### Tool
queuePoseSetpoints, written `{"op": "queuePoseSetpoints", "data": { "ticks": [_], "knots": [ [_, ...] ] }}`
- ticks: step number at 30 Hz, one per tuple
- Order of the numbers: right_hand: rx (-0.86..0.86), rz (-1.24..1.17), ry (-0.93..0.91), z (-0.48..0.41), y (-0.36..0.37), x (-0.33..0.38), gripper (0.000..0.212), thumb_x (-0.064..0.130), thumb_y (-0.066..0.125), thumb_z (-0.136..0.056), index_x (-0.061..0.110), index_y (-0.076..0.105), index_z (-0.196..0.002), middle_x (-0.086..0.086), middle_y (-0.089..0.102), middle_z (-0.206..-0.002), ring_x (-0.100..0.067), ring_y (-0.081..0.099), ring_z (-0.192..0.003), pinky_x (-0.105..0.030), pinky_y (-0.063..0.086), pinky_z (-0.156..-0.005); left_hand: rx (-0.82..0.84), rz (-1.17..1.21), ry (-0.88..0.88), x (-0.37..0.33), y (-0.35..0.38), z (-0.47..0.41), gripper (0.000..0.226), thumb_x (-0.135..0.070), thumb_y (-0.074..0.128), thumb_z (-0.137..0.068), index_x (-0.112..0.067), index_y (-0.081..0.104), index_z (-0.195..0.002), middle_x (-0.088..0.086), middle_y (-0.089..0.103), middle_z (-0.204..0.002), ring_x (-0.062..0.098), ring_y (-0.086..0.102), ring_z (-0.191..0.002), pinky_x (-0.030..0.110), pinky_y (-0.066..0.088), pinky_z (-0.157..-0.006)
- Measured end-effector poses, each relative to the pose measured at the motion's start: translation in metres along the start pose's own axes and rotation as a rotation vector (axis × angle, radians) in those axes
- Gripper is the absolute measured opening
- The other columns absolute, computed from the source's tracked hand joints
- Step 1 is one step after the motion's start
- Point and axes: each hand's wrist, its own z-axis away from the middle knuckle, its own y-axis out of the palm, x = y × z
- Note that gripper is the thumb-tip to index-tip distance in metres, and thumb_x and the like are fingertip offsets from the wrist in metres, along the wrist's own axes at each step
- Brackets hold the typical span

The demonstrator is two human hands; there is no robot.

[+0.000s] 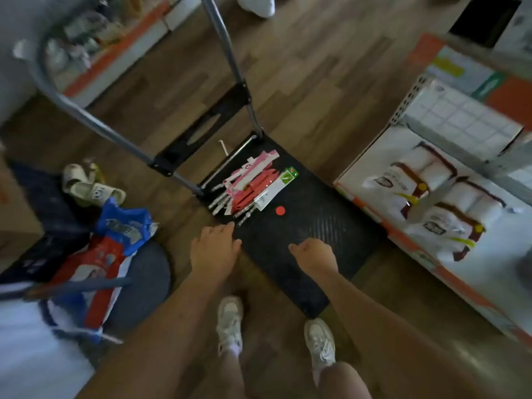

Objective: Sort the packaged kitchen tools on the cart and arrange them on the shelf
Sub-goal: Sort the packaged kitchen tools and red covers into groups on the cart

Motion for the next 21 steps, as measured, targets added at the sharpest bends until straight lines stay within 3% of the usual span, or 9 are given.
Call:
{"op": "queuePoseSetpoints", "data": {
  "ticks": [5, 7, 12, 16, 18, 21],
  "knots": [
    [-0.094, -0.107, 0.018, -0.116, 0.089, 0.001, 0.037, 0.044, 0.047, -0.092, 0.011, 0.053, -0.074, 0.001, 0.051, -0.068, -0.018, 0.052, -0.066, -0.026, 0.036, -0.054, -0.133, 0.030, 0.086, 0.040, 0.104, -0.114, 0.047, -0.028, 0.042, -0.096, -0.017, 0.034, -0.140, 0.004, 0.048, -0.137, 0.023, 0.045, -0.123, 0.039, 0.043, -0.097],
    [-0.140, -0.144, -0.006, -0.167, 0.128, 0.002, 0.039, 0.044, 0.046, -0.092, 0.012, 0.050, -0.070, 0.001, 0.049, -0.065, -0.019, 0.051, -0.066, -0.026, 0.031, -0.049, -0.189, 0.059, 0.130, 0.057, 0.155, -0.160, 0.050, -0.027, 0.045, -0.095, -0.014, 0.032, -0.141, 0.007, 0.049, -0.136, 0.024, 0.044, -0.123, 0.038, 0.043, -0.098],
    [-0.208, -0.298, -0.030, -0.266, 0.201, 0.017, 0.039, 0.045, 0.050, -0.089, 0.010, 0.056, -0.074, -0.002, 0.056, -0.072, -0.020, 0.053, -0.069, -0.026, 0.033, -0.052, -0.235, 0.090, 0.149, 0.080, 0.237, -0.246, 0.062, -0.033, 0.043, -0.096, -0.009, 0.017, -0.147, 0.011, 0.031, -0.149, 0.027, 0.031, -0.134, 0.038, 0.035, -0.103],
    [-0.259, -0.308, -0.049, -0.318, 0.226, 0.025, 0.035, 0.044, 0.058, -0.082, 0.012, 0.055, -0.070, -0.005, 0.061, -0.077, -0.023, 0.060, -0.073, -0.025, 0.042, -0.052, -0.252, -0.014, 0.243, 0.094, 0.262, -0.286, 0.044, -0.032, 0.041, -0.096, -0.008, 0.042, -0.133, 0.010, 0.050, -0.130, 0.027, 0.045, -0.120, 0.039, 0.045, -0.091],
    [-0.256, -0.345, -0.041, -0.333, 0.234, 0.029, 0.033, 0.042, 0.061, -0.078, 0.009, 0.064, -0.080, -0.008, 0.067, -0.084, -0.027, 0.066, -0.078, -0.032, 0.055, -0.066, -0.229, -0.074, 0.272, 0.096, 0.259, -0.297, 0.034, -0.030, 0.044, -0.096, -0.007, 0.051, -0.120, 0.012, 0.057, -0.118, 0.029, 0.052, -0.110, 0.039, 0.046, -0.085],
    [-0.275, -0.550, -0.003, -0.346, 0.239, 0.033, 0.031, 0.037, 0.065, -0.077, 0.006, 0.066, -0.081, -0.011, 0.070, -0.079, -0.027, 0.069, -0.074, -0.040, 0.059, -0.074, -0.242, -0.124, 0.302, 0.092, 0.250, -0.308, 0.030, -0.029, 0.051, -0.093, -0.005, 0.057, -0.110, 0.014, 0.061, -0.111, 0.030, 0.056, -0.105, 0.037, 0.045, -0.082]
  ]
}}
